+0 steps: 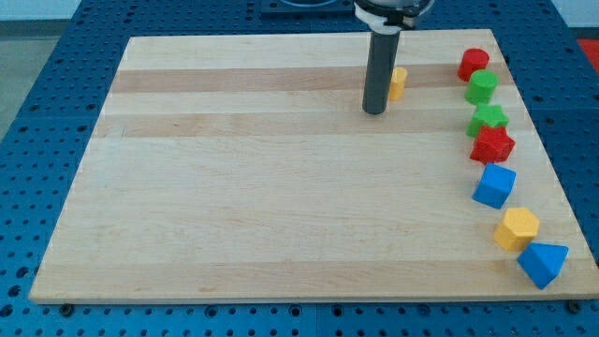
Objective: Push the yellow heart to the left of the red circle
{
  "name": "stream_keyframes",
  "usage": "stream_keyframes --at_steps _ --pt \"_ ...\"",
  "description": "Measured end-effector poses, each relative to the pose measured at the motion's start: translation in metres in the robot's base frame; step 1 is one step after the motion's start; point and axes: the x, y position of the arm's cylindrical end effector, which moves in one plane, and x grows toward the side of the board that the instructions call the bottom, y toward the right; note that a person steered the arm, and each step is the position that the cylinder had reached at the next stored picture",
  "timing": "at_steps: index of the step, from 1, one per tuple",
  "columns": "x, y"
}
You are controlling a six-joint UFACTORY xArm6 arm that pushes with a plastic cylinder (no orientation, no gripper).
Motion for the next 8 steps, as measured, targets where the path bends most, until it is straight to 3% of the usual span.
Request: stream_keyframes --at_steps 5,6,8 --pt "0.0 0.0" --pt "-0.06 0.008" --pt "-0.065 0.006"
